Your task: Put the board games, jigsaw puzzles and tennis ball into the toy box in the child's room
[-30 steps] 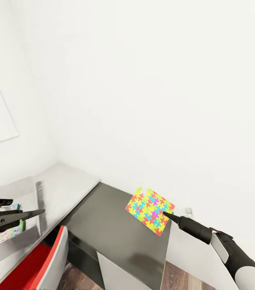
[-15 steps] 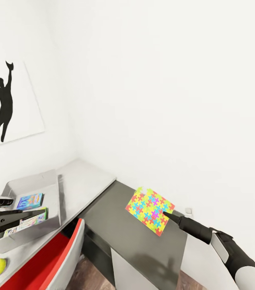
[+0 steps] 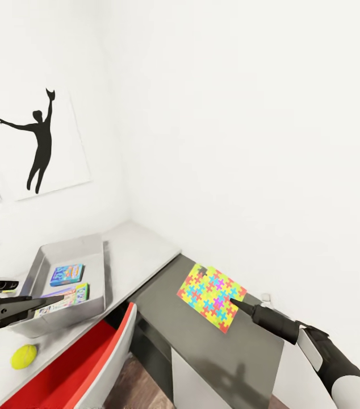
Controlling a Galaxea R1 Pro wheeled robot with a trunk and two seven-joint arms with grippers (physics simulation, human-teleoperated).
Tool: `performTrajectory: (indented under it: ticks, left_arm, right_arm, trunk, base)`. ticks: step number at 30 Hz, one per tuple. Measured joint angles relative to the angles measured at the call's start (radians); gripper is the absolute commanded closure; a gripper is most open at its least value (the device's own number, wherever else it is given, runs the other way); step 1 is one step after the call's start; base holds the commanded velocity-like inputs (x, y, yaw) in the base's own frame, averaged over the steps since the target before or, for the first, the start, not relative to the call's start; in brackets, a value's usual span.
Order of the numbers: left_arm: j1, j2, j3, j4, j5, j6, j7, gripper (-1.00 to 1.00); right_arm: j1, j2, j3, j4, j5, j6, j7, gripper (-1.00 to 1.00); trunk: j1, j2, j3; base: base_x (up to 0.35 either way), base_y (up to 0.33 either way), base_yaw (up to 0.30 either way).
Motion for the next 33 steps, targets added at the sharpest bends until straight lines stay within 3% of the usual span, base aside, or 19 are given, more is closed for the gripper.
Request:
performTrajectory:
  ticks: [21, 33]
  left_arm:
    - [0.000, 0.000, -0.001, 0.000, 0.000, 0.000, 0.000, -1.00]
    - [0.000, 0.000, 0.000, -0.001, 0.000, 0.000, 0.000, -1.00]
  right_arm:
    - [0.000, -0.002, 0.000, 0.000, -0.003, -0.001, 0.000, 1.00]
    - [0.000, -0.001, 0.000, 0.000, -0.003, -0.001, 0.000, 1.00]
  trunk:
    - [0.000, 0.000, 0.000]
    - [0.000, 0.000, 0.000]
  base:
    - [-0.033, 0.000, 0.076]
    - [-0.118, 0.092, 0.253]
